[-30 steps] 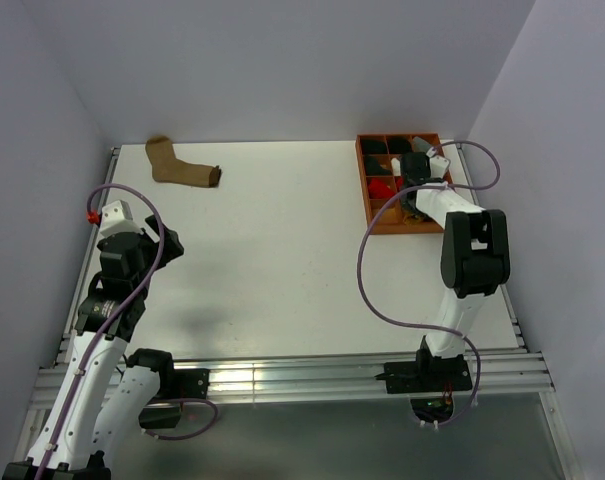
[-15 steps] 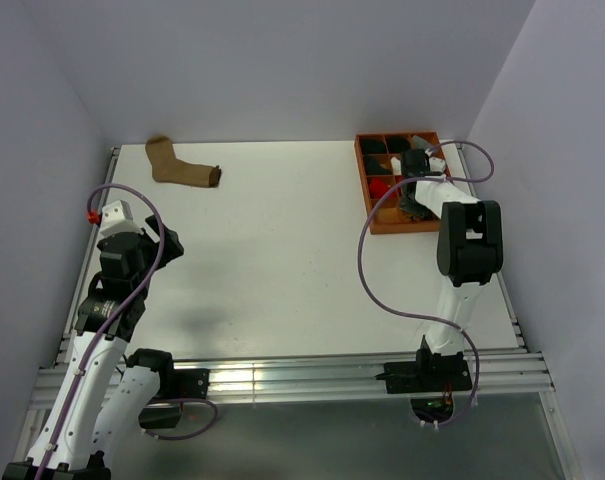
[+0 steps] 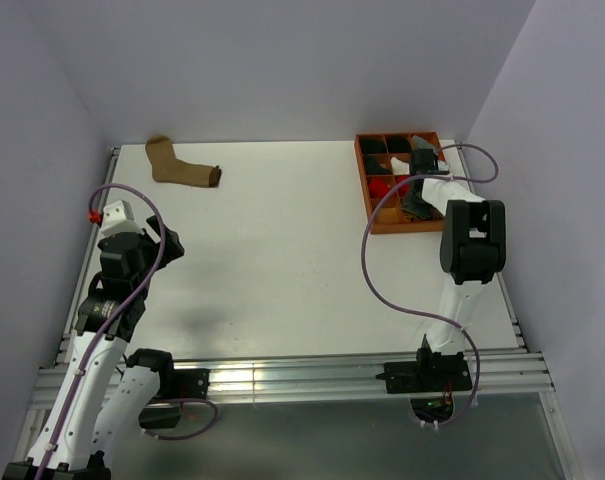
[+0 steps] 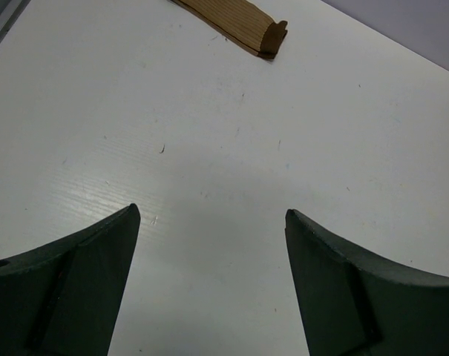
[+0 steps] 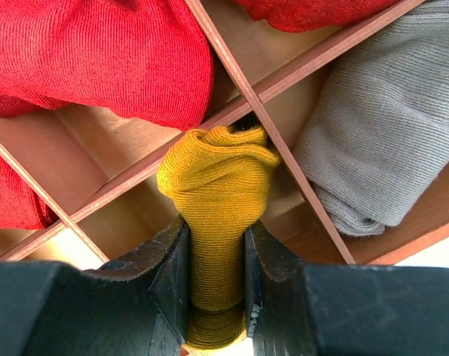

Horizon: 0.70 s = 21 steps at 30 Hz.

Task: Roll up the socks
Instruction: Place the sock in the storage box.

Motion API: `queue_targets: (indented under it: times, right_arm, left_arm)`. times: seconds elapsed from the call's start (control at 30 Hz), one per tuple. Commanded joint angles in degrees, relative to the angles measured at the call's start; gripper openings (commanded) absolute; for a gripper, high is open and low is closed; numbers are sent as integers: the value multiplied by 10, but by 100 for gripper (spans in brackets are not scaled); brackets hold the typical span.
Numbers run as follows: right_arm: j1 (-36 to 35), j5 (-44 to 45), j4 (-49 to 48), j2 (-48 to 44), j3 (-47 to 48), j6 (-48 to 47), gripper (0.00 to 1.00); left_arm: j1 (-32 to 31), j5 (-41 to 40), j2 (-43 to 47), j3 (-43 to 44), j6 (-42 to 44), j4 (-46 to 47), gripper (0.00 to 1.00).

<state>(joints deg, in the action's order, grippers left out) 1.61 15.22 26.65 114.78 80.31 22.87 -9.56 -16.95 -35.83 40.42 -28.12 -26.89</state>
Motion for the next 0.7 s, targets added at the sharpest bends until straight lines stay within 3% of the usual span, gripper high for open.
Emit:
queue_targets:
  times: [0.0,0.1,0.37,0.67]
  right_arm:
    - [10,-53,17,-4,-8,9,11]
    - [12,-65,9,-22,-10,7,27]
    - [19,-86,7,-50,-11,15,53]
    - [20,-79,11,-84,-8,21,56]
  left_arm:
    - [2,8,6,-6,10,11,85]
    - [2,9,5,-6,9,11,85]
    - [2,10,5,-8,10,11,85]
    - [2,12,3,-8,11,12,85]
